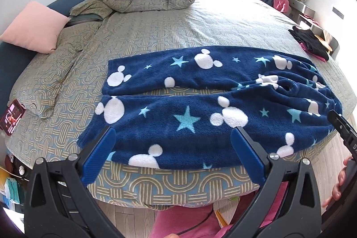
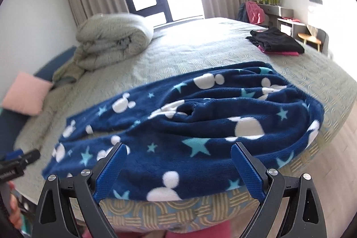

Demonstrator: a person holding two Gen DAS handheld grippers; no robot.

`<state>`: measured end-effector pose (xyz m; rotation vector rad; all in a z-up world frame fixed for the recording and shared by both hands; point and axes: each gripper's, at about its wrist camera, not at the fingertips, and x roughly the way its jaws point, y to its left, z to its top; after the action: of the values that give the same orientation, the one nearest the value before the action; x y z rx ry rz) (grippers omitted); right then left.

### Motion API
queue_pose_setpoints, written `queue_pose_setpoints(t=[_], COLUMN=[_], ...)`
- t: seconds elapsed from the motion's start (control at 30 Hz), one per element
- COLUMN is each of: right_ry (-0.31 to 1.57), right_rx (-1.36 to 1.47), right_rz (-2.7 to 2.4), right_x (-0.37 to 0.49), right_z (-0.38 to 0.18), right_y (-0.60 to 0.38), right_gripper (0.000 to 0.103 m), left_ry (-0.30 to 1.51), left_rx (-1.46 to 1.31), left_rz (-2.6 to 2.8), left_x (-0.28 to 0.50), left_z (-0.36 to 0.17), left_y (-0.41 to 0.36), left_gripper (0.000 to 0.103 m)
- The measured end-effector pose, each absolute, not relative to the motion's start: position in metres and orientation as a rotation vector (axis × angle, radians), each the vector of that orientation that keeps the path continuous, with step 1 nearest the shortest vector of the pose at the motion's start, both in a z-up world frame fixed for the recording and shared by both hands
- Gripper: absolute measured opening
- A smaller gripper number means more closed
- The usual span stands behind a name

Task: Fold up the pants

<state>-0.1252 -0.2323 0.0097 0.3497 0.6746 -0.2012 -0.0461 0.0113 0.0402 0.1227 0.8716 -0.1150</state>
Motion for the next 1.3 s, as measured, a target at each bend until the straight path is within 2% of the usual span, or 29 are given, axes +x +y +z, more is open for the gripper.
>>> queue_pose_setpoints(t=[0.23,0.5,1.3], right_ry=[0.76,0.863,0.925], right_rx=[0.233,0.259,0.369], right_rz=[-0.178,-0.167,-0.168], right_x=[-0.112,-0.112,-0.097], right_z=[0.007,-0.004,-0.009], right_y=[-0.214,-0.219,-0.22], right_gripper=[0.096,0.096,0.096], left_ry=[0.888,0.877,0.91], left_rx=[0.112,0.123,0.08], left_rz=[-0.103,-0.138,-0.088], left_x=[-0.049,-0.047,-0.041], left_z=[0.027,0.027,0.012], left_y=[0.019,0.016,0.041], left_gripper=[0.103,0.103,0.103])
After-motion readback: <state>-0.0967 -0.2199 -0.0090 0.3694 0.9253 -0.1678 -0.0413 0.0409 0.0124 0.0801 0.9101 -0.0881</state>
